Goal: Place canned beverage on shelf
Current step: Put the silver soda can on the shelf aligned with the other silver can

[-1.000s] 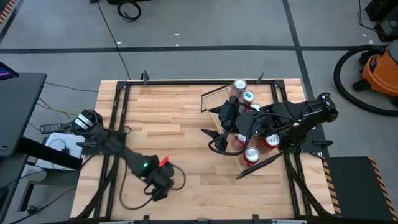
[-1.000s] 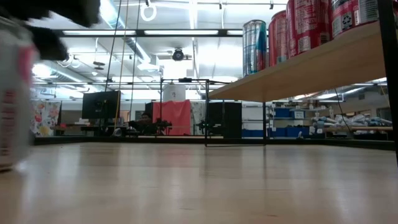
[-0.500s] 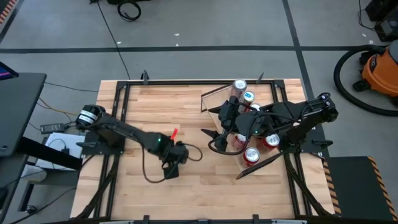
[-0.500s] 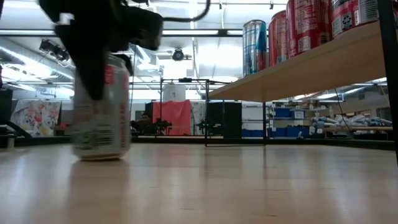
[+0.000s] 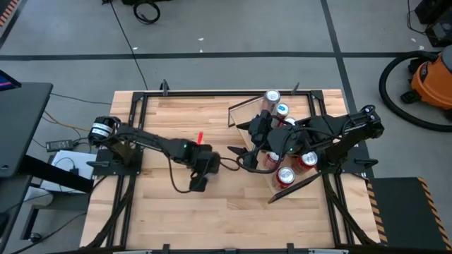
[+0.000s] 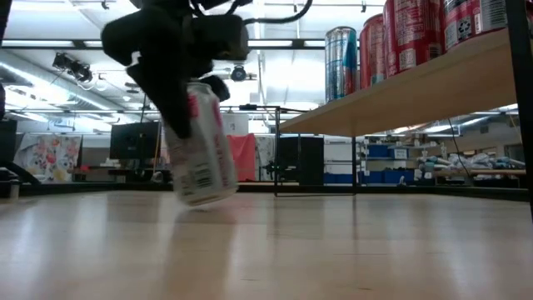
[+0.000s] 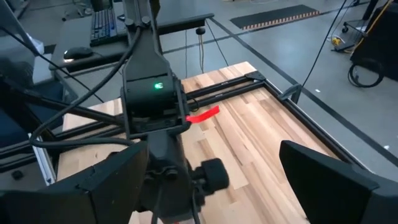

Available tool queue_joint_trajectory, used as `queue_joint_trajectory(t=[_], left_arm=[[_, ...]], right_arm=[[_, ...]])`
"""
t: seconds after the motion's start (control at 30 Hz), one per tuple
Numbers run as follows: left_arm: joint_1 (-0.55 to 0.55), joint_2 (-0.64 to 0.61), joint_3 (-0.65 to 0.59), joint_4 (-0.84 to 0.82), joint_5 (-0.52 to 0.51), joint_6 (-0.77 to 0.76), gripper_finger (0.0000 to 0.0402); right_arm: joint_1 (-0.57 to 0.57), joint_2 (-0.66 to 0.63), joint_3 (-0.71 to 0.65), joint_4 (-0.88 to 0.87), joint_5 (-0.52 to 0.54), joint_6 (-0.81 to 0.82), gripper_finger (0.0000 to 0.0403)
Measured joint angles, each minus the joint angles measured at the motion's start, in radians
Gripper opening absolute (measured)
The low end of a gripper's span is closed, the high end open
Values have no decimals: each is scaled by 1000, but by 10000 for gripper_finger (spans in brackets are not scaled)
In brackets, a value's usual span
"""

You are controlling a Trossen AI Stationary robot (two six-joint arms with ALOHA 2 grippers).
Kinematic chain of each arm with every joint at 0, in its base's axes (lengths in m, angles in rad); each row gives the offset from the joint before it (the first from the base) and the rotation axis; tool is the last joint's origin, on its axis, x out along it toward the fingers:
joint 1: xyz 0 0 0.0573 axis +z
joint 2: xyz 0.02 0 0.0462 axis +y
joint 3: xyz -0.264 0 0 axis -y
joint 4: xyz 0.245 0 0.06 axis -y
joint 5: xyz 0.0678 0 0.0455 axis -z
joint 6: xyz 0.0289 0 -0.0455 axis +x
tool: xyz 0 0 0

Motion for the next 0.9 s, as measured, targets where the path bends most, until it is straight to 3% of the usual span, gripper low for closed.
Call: queue_joint_trajectory(t=[0.17, 0.9], left_arm=[[29, 0, 0, 61, 4, 94, 328], [43, 0, 0, 66, 8, 57, 328]], right_arm=[[1, 0, 0, 0, -1, 23, 374], [2, 0, 0, 0, -6, 23, 374]])
